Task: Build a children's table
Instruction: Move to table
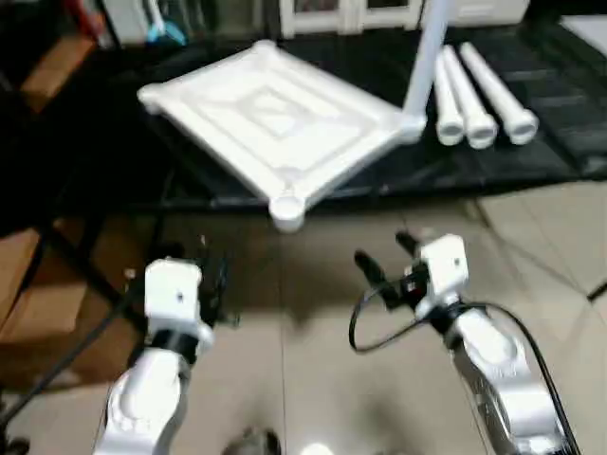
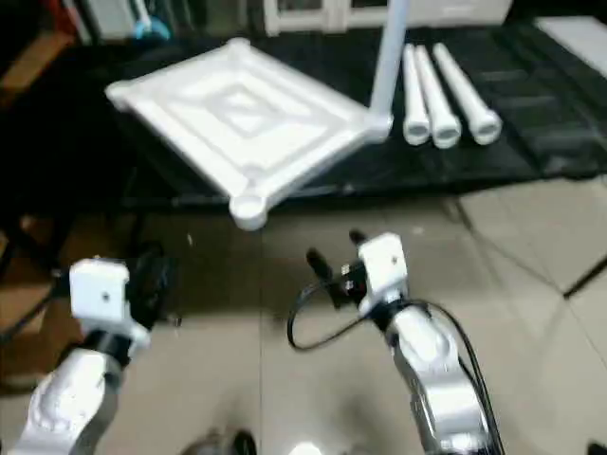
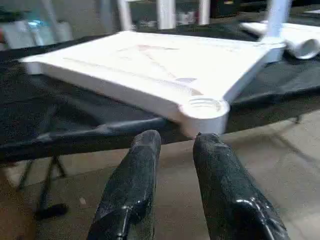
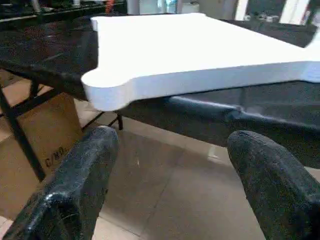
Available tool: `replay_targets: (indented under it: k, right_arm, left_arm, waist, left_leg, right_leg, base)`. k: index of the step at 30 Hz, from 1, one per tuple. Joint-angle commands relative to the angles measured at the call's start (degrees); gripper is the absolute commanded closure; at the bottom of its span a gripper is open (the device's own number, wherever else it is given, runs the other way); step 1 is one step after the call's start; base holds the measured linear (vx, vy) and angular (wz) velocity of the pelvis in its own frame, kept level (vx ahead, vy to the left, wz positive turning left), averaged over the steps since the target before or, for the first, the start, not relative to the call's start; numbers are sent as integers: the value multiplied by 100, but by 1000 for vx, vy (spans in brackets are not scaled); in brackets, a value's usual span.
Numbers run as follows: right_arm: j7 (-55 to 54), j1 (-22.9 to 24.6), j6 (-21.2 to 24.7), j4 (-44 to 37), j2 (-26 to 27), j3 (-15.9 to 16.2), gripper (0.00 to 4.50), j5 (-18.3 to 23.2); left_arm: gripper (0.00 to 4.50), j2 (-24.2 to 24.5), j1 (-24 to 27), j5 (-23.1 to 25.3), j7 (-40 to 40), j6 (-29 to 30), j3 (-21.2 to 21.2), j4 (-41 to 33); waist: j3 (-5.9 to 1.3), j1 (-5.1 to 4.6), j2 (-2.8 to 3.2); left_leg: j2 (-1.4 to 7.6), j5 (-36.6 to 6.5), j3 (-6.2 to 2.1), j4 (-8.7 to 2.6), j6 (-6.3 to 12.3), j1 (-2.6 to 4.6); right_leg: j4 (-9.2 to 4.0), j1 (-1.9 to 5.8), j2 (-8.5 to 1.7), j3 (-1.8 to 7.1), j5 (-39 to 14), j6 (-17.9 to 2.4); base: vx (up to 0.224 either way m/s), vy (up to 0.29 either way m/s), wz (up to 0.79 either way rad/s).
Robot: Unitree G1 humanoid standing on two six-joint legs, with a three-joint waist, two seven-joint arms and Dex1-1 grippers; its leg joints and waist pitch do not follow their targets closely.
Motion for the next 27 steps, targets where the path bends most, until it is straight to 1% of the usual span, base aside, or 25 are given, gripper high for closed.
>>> replay_targets:
  k: [1, 3, 4, 5, 6, 7, 8, 9, 10, 11, 12, 13, 14, 16, 17, 18, 19, 20, 21, 22, 23, 24, 25, 26, 27]
  right_arm:
    - [71, -25, -85, -120, 15, -29, 64, 21]
    - [99, -14, -199, -141, 6, -14, 64, 22]
    - [69, -4, -234, -174, 3, -24, 64, -6]
    - [60, -1, -240, -182, 3, -28, 64, -13]
    - [-3, -17, -233, -223, 29, -72, 64, 0]
    - [-5, -18, -232, -224, 31, -74, 64, 1]
    - [-61, -59, -160, -291, 74, -157, 64, 95]
    - [-77, -91, -108, -329, 89, -206, 64, 161]
    - [-79, -101, -93, -340, 92, -221, 64, 180]
    - [-79, -101, -93, -340, 92, -221, 64, 180]
    - [-67, -174, -45, -361, 77, -267, 64, 235]
    - [-61, -189, -42, -358, 74, -274, 64, 242]
    - [-56, -201, -39, -356, 71, -279, 64, 247]
    - [-33, -243, -55, -330, 62, -279, 64, 250]
    - [-16, -269, -74, -310, 58, -277, 64, 253]
    - [-3, -305, -95, -287, 66, -271, 64, 257]
    - [1, -304, -95, -292, 81, -266, 64, 269]
    - [3, -303, -93, -296, 89, -263, 64, 276]
    - [7, -297, -88, -306, 104, -257, 64, 289]
    - [10, -278, -81, -327, 114, -243, 64, 293]
    - [11, -271, -79, -335, 116, -238, 64, 294]
    - [12, -266, -77, -341, 118, -234, 64, 294]
    - [25, -250, -64, -358, 126, -237, 64, 292]
    - [49, -237, -54, -376, 133, -238, 64, 299]
    - [49, -237, -54, -376, 133, -238, 64, 299]
  left_arm:
    - [310, 0, -72, 59, -27, 16, -6, 44]
    - [310, -19, -104, 25, -14, 9, 4, 61]
    - [310, -57, -124, -48, -4, 5, 52, 65]
    - [310, -65, -128, -65, -2, 3, 63, 66]
    - [310, -83, -149, -96, 7, 4, 107, 69]
    - [310, -83, -150, -97, 7, 4, 108, 69]
    - [310, -119, -173, -157, 15, 12, 159, 44]
    - [310, -143, -199, -180, 24, 17, 187, 18]
    - [310, -151, -208, -185, 27, 19, 194, 10]
    - [310, -151, -208, -185, 27, 19, 194, 10]
    - [310, -151, -288, -187, 36, 72, 226, -75]
    - [310, -150, -307, -185, 38, 84, 232, -93]
    - [310, -148, -324, -183, 40, 94, 237, -108]
    - [310, -145, -389, -194, 44, 142, 257, -179]
    - [310, -146, -437, -206, 51, 179, 275, -231]
    - [310, -118, -522, -208, 39, 256, 311, -327]
    - [310, -102, -548, -215, 27, 280, 335, -353]
    - [310, -96, -560, -221, 22, 290, 347, -364]
    - [310, -84, -578, -233, 11, 306, 370, -381]
    - [310, -71, -593, -243, -14, 320, 389, -373]
    - [310, -67, -598, -248, -23, 325, 395, -367]
    - [310, -65, -602, -251, -29, 328, 400, -363]
    - [310, -62, -603, -240, -44, 331, 401, -351]
    - [310, -65, -613, -244, -53, 336, 407, -336]
    - [310, -65, -613, -244, -53, 336, 407, -336]
  waist:
    - [-359, 110, -143]
    - [-411, 109, -57]
    - [-540, -28, 87]
    - [-534, -116, 129]
    - [-612, -328, 159]
    - [-637, -384, 120]
    - [-626, -412, 42]
    - [-585, -391, -73]
    - [-523, -337, -211]
    - [-458, -230, -349]
    - [-434, -41, -436]
    - [-367, -49, -454]
    - [-300, -36, -432]
    - [-210, -55, -296]
    - [-220, -22, -184]
    - [-288, -53, 22]
    - [-308, -259, 272]
    - [-366, -363, 302]
    - [-554, -420, 280]
    - [-567, -424, 287]
    - [-593, -460, 235]
    - [-515, -459, 137]
    - [-516, -465, 80]
    - [-417, -388, 24]
    - [-412, -300, -271]
  left_leg:
    - [140, -1222, 4, -226, 542, -185]
    - [153, -801, -7, -296, 690, -153]
    - [279, -623, -209, -381, 1004, 262]
    - [391, -763, -368, -413, 1251, 485]
    - [632, -712, -738, -375, 1979, 971]
    - [916, 86, -1007, -256, 2945, 1171]
    - [1050, 524, -1085, -252, 3305, 1136]
    - [1059, 938, -1101, -263, 3516, 1000]
    - [845, 499, -912, -249, 3163, 772]
    - [331, -325, -545, -97, 2543, 406]
    - [-468, -1069, -223, 880, 1547, -307]
    - [-463, -479, -336, 1091, 1077, -519]
    - [-448, -317, -353, 1046, 920, -522]
    - [-285, 42, -393, 834, 736, -455]
    - [-169, 242, -373, 493, 752, -439]
    - [26, 186, -352, 75, 686, -223]
    - [306, -573, -792, -322, 832, 146]
    - [484, -1427, -1068, -421, 1206, 498]
    - [779, -1958, -1439, -396, 1897, 888]
    - [754, -1684, -1459, -314, 2135, 923]
    - [693, -522, -1414, -158, 2580, 966]
    - [692, 98, -1289, -242, 2810, 796]
    - [678, 245, -1227, -287, 2875, 741]
    - [483, -187, -925, -389, 2641, 543]
    - [85, -1179, -657, -286, 2172, 466]
  right_leg:
    - [-874, 311, -397, 323, -3483, -490]
    - [-803, 304, -206, 200, -2768, -574]
    - [-478, 55, 148, 42, -1287, -700]
    - [-276, -153, 256, -14, -978, -756]
    - [180, -596, 328, -43, -634, -671]
    - [579, -966, 194, 69, -544, -115]
    - [731, -1083, 84, 161, -533, 141]
    - [850, -1205, -93, 366, -399, 408]
    - [647, -1055, -168, 516, -141, 293]
    - [175, -698, -248, 688, 122, 189]
    - [-462, 229, -771, 1426, -1658, 31]
    - [-385, 356, -515, 1225, -2274, -161]
    - [-420, 316, -466, 1132, -2521, -237]
    - [-691, 277, -475, 972, -3355, -1097]
    - [-772, 335, -329, 720, -3349, -1396]
    - [-751, 355, -89, 361, -2843, -1294]
    - [-209, 106, 480, -26, -1800, -841]
    - [217, -206, 559, -34, -1561, -677]
    - [789, -572, 486, 98, -1097, -338]
    - [890, -709, 450, 127, -841, -94]
    - [1031, -1011, 378, 151, -460, 310]
    - [1143, -1097, 303, 238, -174, 549]
    - [1147, -1128, 262, 293, 8, 588]
    - [957, -1082, 233, 345, 458, 327]
    - [246, -821, 60, 590, 734, 25]
  base:
    - [85, -3, -4]
    - [130, 9, 6]
    - [156, 15, 9]
    - [197, 14, 12]
    - [204, -7, 4]
    - [204, -7, 4]
    - [183, -57, -12]
    - [144, -108, -20]
    - [144, -108, -20]
    - [141, -126, 5]
    - [161, -97, 10]
    - [161, -97, 10]
    - [165, -56, -3]
    - [164, -21, -2]
    - [170, 39, 0]
    - [221, 106, 0]
    - [221, 106, 0]
    - [223, 119, -7]
    - [216, 74, -3]
    - [216, 74, -3]
    - [228, 58, 1]
    - [192, 27, -6]
    - [192, 27, -6]
    - [184, -16, -2]
    - [170, -69, 6]
